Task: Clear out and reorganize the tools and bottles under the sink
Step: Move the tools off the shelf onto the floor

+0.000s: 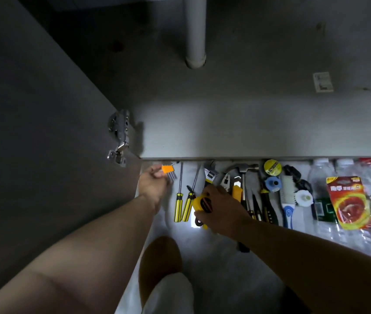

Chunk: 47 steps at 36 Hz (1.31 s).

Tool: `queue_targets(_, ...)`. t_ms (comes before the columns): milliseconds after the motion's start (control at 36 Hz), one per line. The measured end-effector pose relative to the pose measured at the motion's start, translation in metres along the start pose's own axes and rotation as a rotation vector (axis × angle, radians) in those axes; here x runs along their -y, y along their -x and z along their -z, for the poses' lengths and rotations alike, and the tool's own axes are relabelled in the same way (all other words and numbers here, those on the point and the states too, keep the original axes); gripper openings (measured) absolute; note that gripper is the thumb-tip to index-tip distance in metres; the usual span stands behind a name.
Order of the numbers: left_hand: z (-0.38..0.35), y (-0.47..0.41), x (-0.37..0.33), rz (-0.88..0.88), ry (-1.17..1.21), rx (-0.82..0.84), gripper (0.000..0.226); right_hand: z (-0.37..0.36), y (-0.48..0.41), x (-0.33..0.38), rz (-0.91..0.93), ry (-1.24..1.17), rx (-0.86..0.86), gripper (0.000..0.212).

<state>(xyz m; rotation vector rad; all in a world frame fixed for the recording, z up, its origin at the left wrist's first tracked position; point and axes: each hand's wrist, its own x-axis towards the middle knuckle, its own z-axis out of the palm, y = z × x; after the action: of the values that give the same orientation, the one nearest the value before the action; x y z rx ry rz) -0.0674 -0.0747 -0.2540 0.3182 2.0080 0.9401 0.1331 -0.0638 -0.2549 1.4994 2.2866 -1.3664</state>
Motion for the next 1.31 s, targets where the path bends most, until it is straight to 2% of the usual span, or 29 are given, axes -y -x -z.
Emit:
queue_targets(83,-0.007,0.000,-0.003,0.018,0.110,0.029,0.045,0.000,-0.001,0.002,0.016,-0.067,-0.022,0.044)
queue_targets(167,-0.009,0.008,0.004,0.005,0.042,0.000,0.045,0.002,-0.002,0.005,-0.002,-0.106,-0.026,0.047)
queue_targets(278,0.000,0.035,0.011,-0.034,-0.073,-0.049,0.022,0.006,-0.002,0.013,-0.002,-0.140,-0.031,0.046)
queue_targets(333,0.006,0.047,0.009,-0.002,-0.021,0.074,0.022,0.008,-0.002,0.019,0.016,-0.129,-0.044,0.045)
queue_targets(389,0.010,0.057,0.006,0.114,0.066,0.315,0.032,0.010,-0.001,0.023,0.058,-0.103,-0.063,0.047)
queue_targets(444,0.012,0.065,0.006,0.227,0.106,0.510,0.031,0.012,0.000,0.024,0.110,-0.107,-0.076,0.055)
queue_targets(472,0.013,0.067,0.007,0.246,0.111,0.542,0.030,0.013,0.001,0.024,0.128,-0.120,-0.074,0.060)
queue_targets(556,0.016,0.062,0.014,0.225,0.094,0.430,0.023,0.017,0.006,0.018,0.158,-0.120,-0.022,0.072)
queue_targets(694,0.026,0.043,0.029,0.262,0.069,0.039,0.003,0.034,0.014,-0.005,0.144,-0.020,0.054,0.074)
queue_targets(722,0.026,0.040,0.033,0.262,0.034,-0.012,0.007,0.039,0.016,-0.010,0.128,-0.027,0.076,0.072)
queue_targets(861,0.021,0.040,0.039,0.233,-0.135,-0.051,0.023,0.058,0.023,-0.031,0.062,0.081,0.152,0.070)
queue_targets(917,0.018,0.043,0.033,0.216,-0.228,-0.062,0.022,0.063,0.026,-0.035,0.035,0.070,0.178,0.071)
queue_targets(972,0.013,0.045,0.022,0.191,-0.413,-0.056,0.018,0.067,0.031,-0.039,0.009,0.068,0.204,0.078)
queue_targets(1000,0.010,0.047,0.015,0.189,-0.525,-0.056,0.024,0.070,0.034,-0.041,-0.002,0.077,0.225,0.081)
queue_targets(1083,0.001,0.057,-0.009,0.201,-0.748,0.023,0.037,0.088,0.048,-0.039,0.006,0.169,0.330,0.072)
queue_targets(1167,-0.014,0.070,-0.041,0.163,-0.808,0.189,0.034,0.125,0.069,-0.031,0.001,0.382,0.391,0.046)
queue_targets(1250,-0.038,0.097,-0.090,0.032,-0.915,0.401,0.018,0.180,0.098,-0.027,-0.046,0.485,0.348,0.036)
queue_targets(1306,-0.058,0.124,-0.127,-0.102,-0.947,0.527,0.016,0.221,0.123,-0.026,-0.052,0.501,0.231,0.035)
